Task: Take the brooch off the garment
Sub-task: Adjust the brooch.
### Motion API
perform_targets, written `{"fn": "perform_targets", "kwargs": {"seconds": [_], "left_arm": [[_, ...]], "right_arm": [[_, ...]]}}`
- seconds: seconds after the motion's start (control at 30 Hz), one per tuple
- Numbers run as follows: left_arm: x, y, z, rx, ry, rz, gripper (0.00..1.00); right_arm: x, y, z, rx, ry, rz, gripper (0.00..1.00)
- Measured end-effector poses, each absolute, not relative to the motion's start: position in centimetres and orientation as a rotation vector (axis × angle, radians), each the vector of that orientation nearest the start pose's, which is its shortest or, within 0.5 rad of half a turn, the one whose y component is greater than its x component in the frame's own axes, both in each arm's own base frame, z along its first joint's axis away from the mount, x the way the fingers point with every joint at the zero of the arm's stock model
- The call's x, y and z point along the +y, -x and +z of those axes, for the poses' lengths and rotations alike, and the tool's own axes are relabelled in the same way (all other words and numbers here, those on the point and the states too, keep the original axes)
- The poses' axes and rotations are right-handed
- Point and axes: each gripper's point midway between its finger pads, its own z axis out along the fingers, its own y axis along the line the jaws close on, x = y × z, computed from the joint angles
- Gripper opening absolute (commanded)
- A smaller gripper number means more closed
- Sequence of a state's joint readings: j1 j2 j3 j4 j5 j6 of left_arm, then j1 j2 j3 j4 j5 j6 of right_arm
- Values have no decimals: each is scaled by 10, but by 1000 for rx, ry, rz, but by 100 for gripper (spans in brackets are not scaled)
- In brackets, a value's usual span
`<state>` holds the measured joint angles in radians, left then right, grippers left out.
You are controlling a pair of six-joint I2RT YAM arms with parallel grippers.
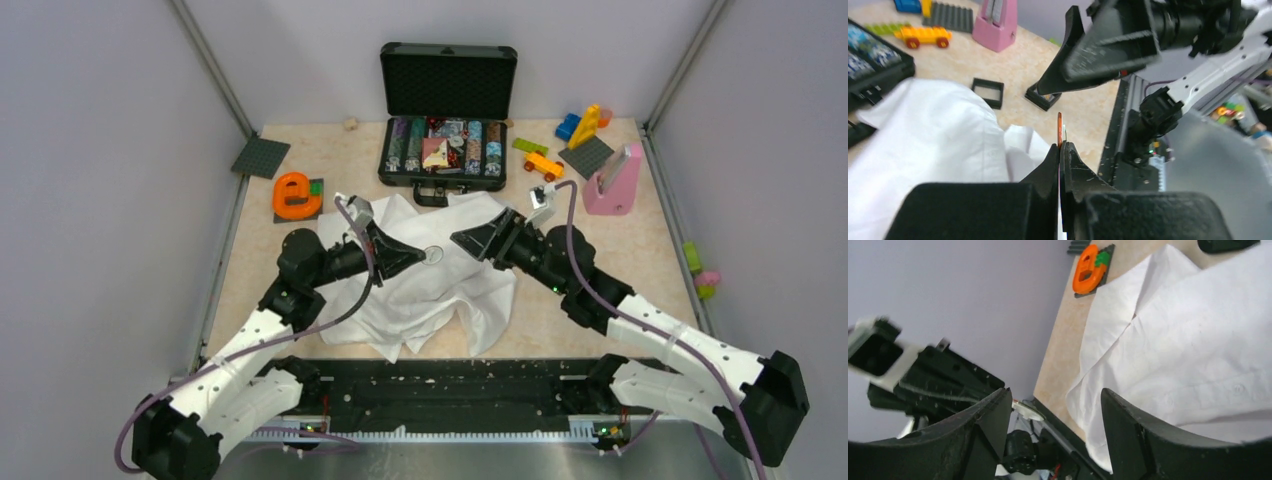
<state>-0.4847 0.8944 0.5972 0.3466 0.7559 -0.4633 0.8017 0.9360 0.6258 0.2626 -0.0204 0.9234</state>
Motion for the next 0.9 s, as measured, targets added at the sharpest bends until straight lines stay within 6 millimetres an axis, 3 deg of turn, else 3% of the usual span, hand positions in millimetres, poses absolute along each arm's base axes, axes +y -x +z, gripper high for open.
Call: {"fn": "perform_targets", "kwargs": {"seconds": [0.2,0.43,0.7,0.9], "left_arm": [[-245,-187,286,1264,-908,-1036,0],[-243,-193,282,1066,-1068,-798,0],[-246,-186,269,893,-1216,-653,0],[-246,-184,271,822,-1249,-599,0]], "right_arm": [[278,-226,266,2001,-402,1365,63],[296,-205,250,2191,-562,1530,57],[310,-196,271,2187,-631,1735,54],[311,-196,271,2180,-666,1770,52]]}}
